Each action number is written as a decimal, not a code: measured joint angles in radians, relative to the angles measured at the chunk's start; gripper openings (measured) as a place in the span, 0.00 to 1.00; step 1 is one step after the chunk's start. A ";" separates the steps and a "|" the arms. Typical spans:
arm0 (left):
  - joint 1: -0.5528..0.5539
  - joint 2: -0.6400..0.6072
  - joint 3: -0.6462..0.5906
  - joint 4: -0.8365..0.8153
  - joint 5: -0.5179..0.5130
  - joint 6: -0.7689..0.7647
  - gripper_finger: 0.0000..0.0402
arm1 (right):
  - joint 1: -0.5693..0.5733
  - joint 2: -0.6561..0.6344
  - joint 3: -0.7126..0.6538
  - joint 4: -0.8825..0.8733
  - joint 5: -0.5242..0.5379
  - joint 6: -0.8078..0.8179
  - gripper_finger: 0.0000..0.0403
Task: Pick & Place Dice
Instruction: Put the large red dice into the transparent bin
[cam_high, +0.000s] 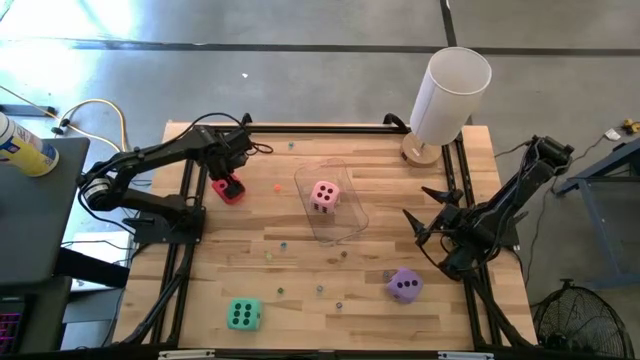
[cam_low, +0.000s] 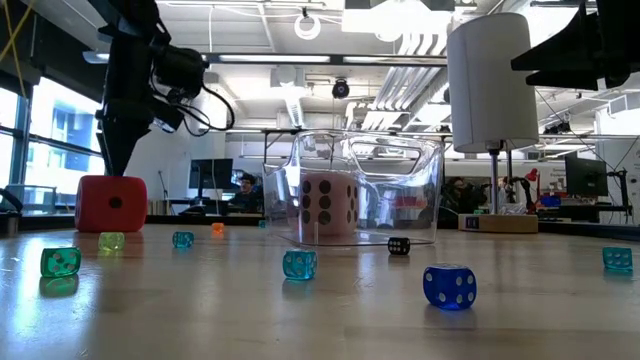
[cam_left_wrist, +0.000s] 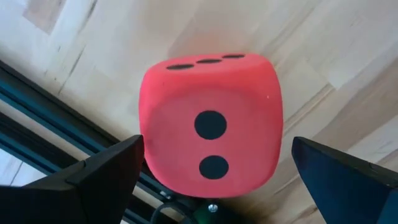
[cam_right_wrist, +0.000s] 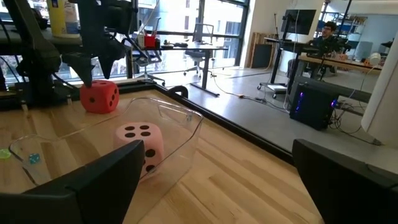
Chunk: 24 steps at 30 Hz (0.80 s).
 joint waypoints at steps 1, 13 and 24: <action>0.004 0.000 -0.008 0.007 0.000 0.008 1.00 | 0.000 0.000 0.000 0.000 0.000 0.000 0.99; 0.058 -0.001 -0.051 0.052 -0.008 0.029 1.00 | 0.000 0.000 0.000 0.000 0.006 -0.019 0.99; 0.043 0.050 -0.087 0.106 0.017 0.026 1.00 | 0.000 0.000 0.000 0.000 -0.002 -0.019 0.99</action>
